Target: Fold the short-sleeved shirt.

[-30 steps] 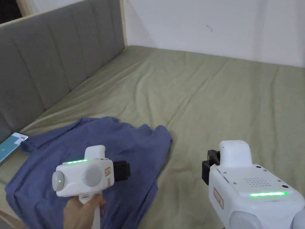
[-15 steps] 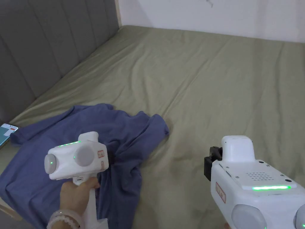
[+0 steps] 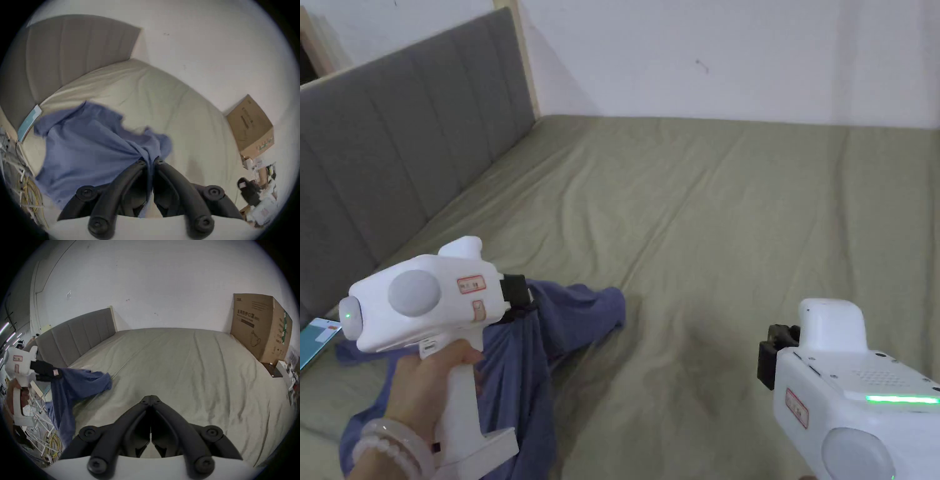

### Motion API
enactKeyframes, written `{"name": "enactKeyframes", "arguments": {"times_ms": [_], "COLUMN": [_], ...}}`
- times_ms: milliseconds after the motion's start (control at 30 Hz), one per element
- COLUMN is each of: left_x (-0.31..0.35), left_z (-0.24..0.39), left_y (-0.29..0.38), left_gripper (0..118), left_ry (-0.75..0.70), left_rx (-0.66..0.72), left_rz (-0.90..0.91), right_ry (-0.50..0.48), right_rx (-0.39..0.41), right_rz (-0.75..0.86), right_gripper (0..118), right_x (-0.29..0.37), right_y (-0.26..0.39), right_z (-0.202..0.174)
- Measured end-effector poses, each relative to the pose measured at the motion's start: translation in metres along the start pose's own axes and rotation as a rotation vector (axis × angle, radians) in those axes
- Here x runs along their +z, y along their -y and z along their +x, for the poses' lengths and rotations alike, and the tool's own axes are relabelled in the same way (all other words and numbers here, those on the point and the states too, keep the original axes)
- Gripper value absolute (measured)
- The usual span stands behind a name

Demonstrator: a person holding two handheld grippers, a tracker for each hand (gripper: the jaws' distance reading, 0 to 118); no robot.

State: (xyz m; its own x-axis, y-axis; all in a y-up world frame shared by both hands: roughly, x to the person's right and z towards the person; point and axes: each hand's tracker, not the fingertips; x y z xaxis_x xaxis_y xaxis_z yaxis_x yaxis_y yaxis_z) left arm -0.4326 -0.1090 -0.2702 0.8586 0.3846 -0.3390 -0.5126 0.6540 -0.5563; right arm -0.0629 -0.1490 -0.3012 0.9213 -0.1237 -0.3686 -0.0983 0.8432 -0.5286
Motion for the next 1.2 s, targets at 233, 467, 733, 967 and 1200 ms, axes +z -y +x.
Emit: {"name": "enactKeyframes", "arguments": {"times_ms": [233,467,733,967,1200], "left_x": [0.029,0.046,-0.059,-0.129,-0.106], "left_z": [0.151,0.286,0.323,0.298,0.293], "left_y": [-0.028,0.006,0.139,0.26,0.235], "left_gripper": [5,5,4,5,106], "left_ry": [0.246,0.571,0.568,0.35,0.405], "left_rx": [-0.233,-0.386,-0.417,-0.517,-0.457], "left_rz": [0.072,0.047,-0.275,-0.531,-0.464], "right_ry": [0.084,0.257,0.413,0.469,0.394], "right_rx": [-0.086,-0.158,-0.256,-0.166,-0.201], "right_rz": [0.082,0.171,0.144,0.048,0.005], "right_gripper": [0,0,0,0,0], "right_x": [0.049,0.112,0.15,0.126,0.106], "right_y": [-0.012,-0.02,0.002,0.03,0.033], "right_z": [0.049,0.127,0.209,0.215,0.196]}}
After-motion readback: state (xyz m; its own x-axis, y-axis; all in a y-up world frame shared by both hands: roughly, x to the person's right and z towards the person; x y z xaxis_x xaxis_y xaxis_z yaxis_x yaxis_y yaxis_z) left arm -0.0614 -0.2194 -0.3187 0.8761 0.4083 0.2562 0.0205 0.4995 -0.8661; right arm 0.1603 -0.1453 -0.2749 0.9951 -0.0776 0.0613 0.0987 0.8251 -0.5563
